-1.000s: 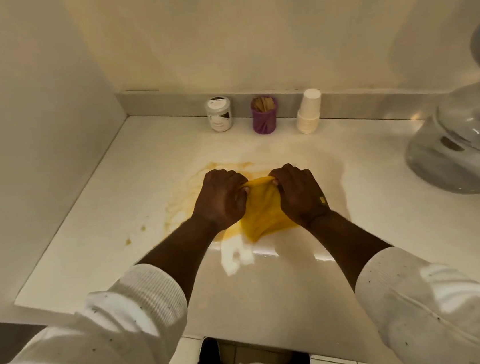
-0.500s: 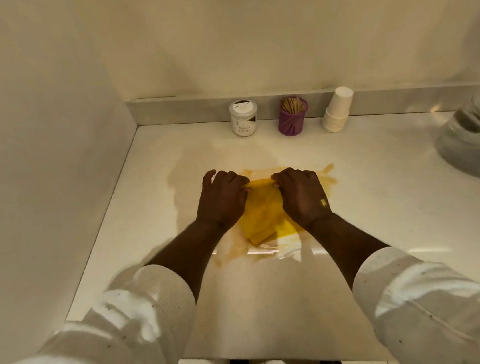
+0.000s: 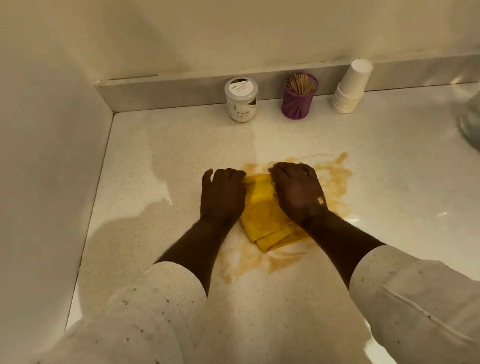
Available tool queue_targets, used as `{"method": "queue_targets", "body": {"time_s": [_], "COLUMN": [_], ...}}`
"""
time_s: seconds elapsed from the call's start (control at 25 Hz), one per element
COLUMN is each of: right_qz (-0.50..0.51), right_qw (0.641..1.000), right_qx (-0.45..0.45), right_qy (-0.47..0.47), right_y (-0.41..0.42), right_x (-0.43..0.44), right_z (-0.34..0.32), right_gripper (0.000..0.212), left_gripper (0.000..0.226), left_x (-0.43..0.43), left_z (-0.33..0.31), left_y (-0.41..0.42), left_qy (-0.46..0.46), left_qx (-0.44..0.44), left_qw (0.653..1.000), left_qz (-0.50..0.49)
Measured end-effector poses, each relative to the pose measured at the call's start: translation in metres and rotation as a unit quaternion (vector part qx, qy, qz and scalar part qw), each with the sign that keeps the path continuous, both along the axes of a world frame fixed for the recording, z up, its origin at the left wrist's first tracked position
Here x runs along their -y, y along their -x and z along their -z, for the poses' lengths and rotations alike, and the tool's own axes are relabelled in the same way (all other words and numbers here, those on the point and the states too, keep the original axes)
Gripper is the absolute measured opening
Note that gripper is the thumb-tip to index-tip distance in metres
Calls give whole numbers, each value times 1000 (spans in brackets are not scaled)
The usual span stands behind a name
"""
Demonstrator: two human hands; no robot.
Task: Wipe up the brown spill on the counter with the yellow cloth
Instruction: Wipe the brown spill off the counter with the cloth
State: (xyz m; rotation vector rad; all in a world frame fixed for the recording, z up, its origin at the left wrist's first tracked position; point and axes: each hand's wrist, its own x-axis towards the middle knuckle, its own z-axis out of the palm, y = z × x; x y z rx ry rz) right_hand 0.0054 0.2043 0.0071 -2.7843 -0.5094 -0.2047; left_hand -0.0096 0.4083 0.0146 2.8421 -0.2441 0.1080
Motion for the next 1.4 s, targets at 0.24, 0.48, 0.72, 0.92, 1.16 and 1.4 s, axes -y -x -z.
{"method": "queue_targets", "body": {"time_s": [0.24, 0.48, 0.72, 0.92, 1.16, 1.4], "right_qz": [-95, -79, -54, -21, -10, -43], "right_qw": [995, 980, 985, 988, 988, 990], "right_qx": [-26, -151, -131, -129, -128, -101], "right_qy": [18, 105, 97, 85, 91, 91], "right_y": [5, -2, -11, -32, -40, 25], "right_x": [-32, -42, -43, -51, -71, -86], "right_z": [17, 39, 45, 50, 55, 60], "right_gripper": [51, 67, 72, 72, 72, 72], "left_gripper": [51, 62, 67, 68, 65, 68], "left_x": [-28, -77, -98, -101, -102, -111], "left_z": [21, 41, 57, 61, 61, 56], "left_y": [-8, -16, -14, -11, -10, -11], "left_qy": [7, -46, -38, -36, -34, -28], "left_qx": [-26, -92, -111, -85, -85, -118], "left_qw": [998, 989, 990, 993, 993, 992], "left_qz": [-49, -106, -80, -73, -70, -33]}}
